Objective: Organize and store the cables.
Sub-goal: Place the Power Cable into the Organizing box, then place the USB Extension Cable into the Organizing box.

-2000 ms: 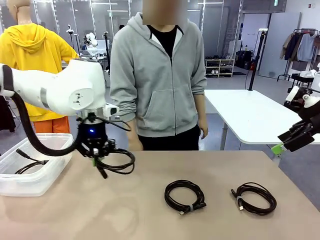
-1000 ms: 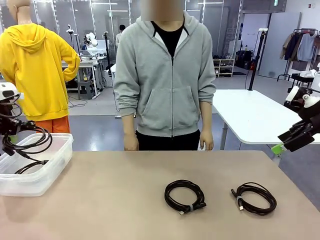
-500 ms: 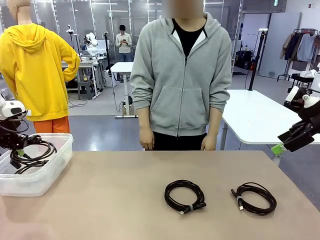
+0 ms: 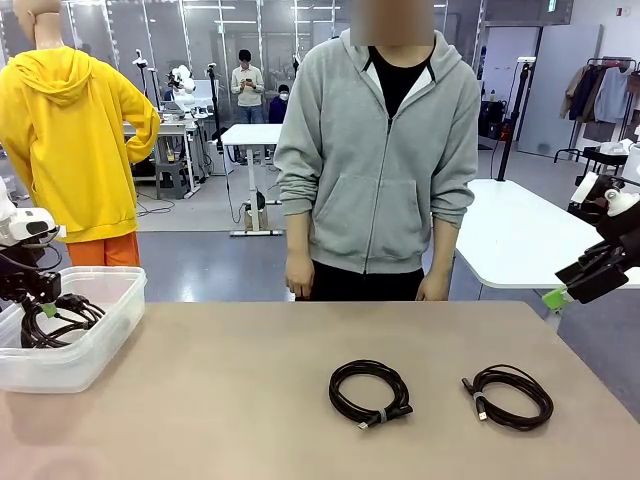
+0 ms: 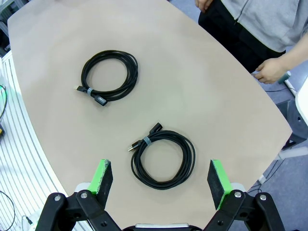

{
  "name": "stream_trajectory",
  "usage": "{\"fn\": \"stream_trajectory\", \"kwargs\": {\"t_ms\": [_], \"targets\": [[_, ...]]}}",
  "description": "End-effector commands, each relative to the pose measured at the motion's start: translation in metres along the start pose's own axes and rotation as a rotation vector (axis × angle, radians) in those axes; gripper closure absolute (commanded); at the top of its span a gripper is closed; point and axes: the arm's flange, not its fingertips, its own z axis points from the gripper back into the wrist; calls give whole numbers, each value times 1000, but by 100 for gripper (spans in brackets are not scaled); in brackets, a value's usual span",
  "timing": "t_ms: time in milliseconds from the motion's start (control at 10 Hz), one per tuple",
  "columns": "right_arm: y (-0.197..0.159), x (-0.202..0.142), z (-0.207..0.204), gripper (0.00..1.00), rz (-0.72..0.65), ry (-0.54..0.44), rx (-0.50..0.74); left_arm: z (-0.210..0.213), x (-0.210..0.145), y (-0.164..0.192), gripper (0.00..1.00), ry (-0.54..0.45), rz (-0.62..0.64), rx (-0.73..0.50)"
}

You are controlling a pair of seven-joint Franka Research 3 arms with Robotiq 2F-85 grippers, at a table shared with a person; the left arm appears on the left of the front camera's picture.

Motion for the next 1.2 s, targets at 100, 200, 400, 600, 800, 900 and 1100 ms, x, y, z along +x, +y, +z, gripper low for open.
{"fn": "stream_trajectory", "kwargs": {"t_ms": [100,200,400,600,800,900,1100], "targets": [[0,4,1,0,-27,-1,6,7,-1,-8,0,-25,26,34],[0,4,1,0,-27,-1,6,7,-4,-10,0,-26,32,42],[0,4,1,0,-27,-1,6,12,-10,-19,0,-46,46,59],[0,4,1,0,-27,-1,6,20,-15,-32,10,-52,111,58],[0,4,1,0,-27,-1,6,14,-2,-15,10,-26,46,32],[0,4,1,0,-27,-1,6,14,-2,-15,10,-26,46,32],[0,4,1,0,-27,-1,6,14,-2,-15,10,-26,46,32]]}}
